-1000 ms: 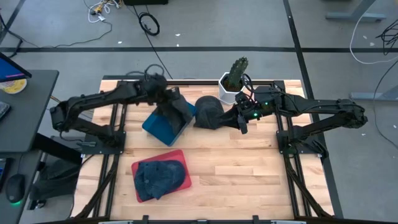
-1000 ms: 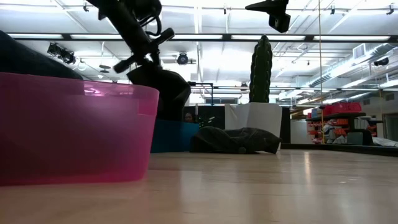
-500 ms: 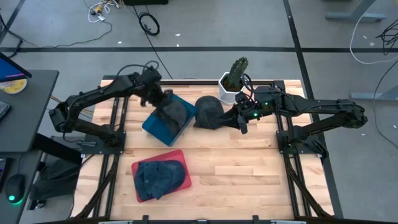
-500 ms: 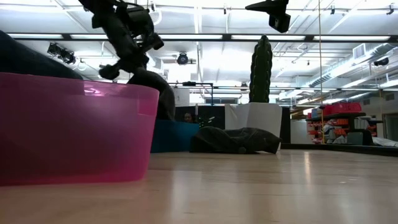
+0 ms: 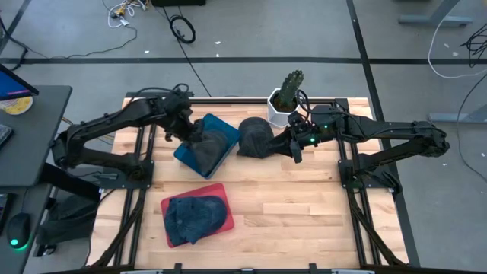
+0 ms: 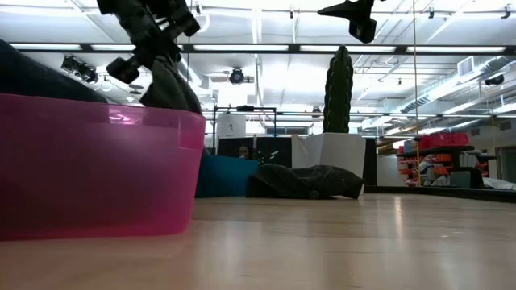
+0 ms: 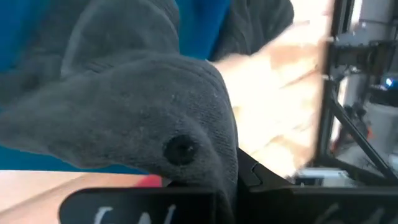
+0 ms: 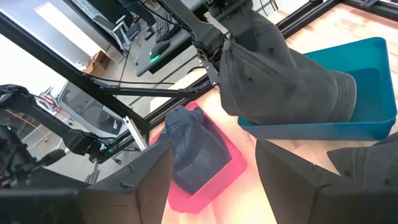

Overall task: Pick & Place hat
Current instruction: Put the right black cap into the blue bin

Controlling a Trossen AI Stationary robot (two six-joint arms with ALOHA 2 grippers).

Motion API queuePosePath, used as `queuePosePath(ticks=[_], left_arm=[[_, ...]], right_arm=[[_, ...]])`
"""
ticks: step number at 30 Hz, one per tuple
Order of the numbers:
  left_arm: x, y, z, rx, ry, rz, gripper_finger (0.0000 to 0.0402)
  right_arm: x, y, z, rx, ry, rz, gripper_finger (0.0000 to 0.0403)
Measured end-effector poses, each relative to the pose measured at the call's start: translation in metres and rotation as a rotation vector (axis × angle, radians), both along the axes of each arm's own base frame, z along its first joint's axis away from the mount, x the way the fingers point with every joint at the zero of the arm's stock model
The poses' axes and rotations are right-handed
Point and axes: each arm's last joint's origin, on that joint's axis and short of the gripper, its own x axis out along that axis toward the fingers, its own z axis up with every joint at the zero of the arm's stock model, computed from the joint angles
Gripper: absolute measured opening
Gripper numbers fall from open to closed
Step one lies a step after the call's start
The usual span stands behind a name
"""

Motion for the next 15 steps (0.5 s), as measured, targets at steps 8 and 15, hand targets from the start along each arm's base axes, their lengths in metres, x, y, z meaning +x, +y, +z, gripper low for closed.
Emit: queuePosePath(ticks=[8, 15], left_arm=[[-0.009, 0.009, 0.010, 0.192, 0.006, 0.183, 0.0002], [0.009, 0.020, 0.012, 0.251, -0.099, 0.207, 0.0003]], right_arm=[[0.000, 0.000, 0.000, -0.001, -0.001, 0.000, 0.0231], [0.000, 0.000, 0.000, -0.004, -0.001, 0.001, 0.0231]])
